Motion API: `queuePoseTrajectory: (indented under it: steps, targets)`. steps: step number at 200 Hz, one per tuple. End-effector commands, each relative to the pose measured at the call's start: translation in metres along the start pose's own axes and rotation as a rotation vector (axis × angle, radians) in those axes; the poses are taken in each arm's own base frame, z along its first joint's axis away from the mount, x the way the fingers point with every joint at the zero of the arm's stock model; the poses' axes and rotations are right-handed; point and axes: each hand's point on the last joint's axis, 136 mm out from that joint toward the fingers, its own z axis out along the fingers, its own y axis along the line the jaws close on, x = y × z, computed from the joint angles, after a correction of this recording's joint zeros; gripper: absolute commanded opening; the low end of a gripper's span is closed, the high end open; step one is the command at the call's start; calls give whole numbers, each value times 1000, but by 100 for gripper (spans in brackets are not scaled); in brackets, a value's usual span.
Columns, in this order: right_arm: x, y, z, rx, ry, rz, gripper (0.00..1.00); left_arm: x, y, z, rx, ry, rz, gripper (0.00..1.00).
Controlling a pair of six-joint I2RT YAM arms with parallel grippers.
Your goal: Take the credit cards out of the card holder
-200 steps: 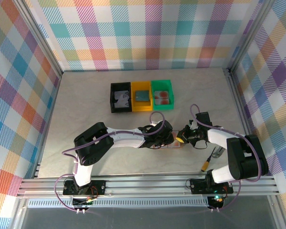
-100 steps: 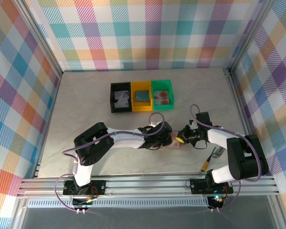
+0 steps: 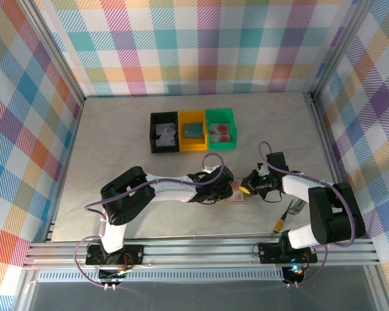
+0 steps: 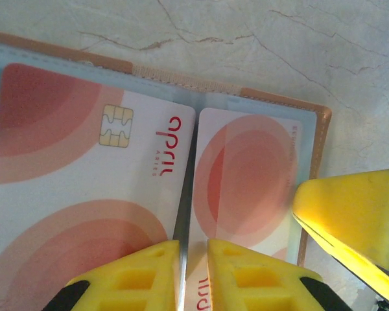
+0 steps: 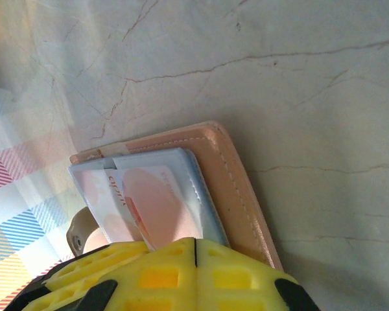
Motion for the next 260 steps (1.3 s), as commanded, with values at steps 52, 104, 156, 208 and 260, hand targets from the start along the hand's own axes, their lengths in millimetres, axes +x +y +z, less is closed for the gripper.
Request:
queuePoseTrajectory:
  steps: [52,104,156,208,260]
  targets:
    - [6,-9,4,-2,23,27,0,-1,-3,-8,42,-30,3,18]
    - [7,-10,5,-2,24,29,0,-3,-11,-12,102,-44,0,13]
    - [8,-12,5,0,25,30,0,-5,-11,-17,127,-67,-14,9]
    - [10,-13,5,1,28,34,0,-8,-16,-22,166,-88,-22,0]
    - [10,-13,3,9,20,29,0,-9,-16,-22,169,-91,-26,0]
